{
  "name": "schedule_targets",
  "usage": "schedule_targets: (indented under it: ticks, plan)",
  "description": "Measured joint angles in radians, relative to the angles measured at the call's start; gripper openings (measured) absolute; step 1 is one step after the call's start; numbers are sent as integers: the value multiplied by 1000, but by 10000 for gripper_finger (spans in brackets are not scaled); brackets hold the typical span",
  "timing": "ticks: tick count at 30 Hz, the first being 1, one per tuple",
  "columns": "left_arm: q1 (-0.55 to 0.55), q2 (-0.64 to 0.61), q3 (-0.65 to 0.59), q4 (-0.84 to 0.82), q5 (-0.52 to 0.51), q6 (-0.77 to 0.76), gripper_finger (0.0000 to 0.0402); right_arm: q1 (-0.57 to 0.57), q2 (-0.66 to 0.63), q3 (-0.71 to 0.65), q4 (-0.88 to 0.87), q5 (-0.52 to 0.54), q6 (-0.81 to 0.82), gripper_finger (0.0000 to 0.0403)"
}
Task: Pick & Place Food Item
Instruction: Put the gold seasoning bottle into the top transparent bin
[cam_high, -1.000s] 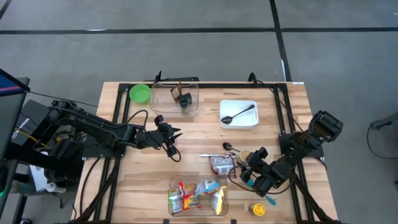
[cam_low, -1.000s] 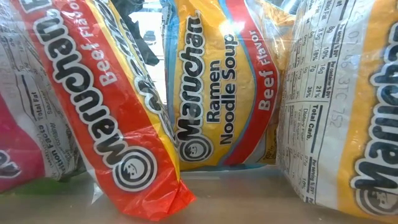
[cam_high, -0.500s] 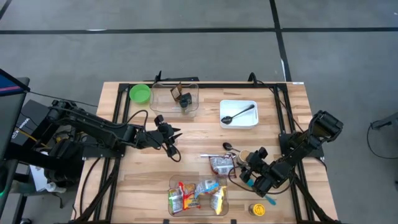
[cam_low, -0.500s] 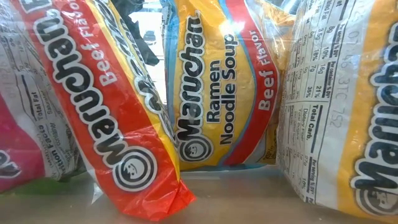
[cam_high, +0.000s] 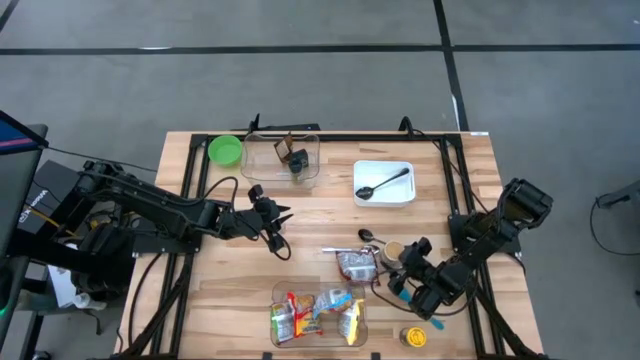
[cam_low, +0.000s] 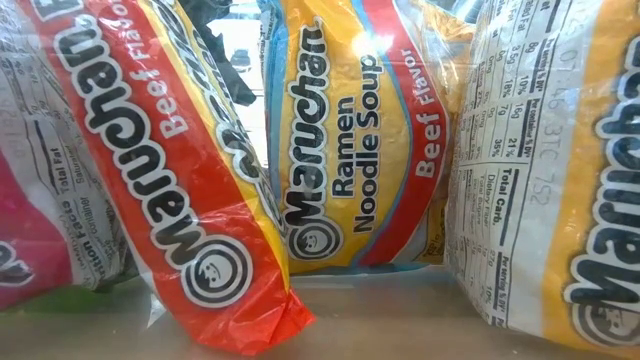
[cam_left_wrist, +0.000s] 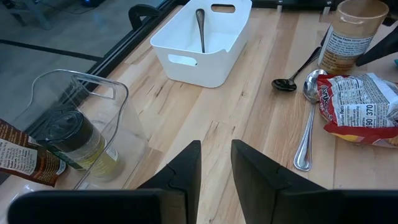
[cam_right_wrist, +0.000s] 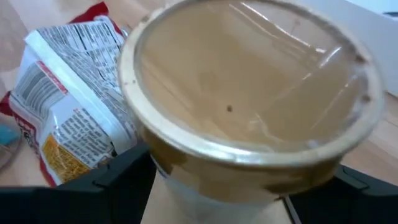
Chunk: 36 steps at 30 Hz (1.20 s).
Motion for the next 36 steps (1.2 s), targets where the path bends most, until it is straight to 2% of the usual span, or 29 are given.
schedule_targets:
  ticks: [20, 28, 36]
  plan:
    - [0, 0, 0, 0, 0, 0, 81, -15, 0, 0, 0, 0, 8, 309]
    - [0, 0, 0, 0, 0, 0, 81, -15, 0, 0, 0, -22, 6, 279]
    - [0, 0, 0, 0, 0, 0, 81, -16, 0, 0, 0, -21, 6, 279]
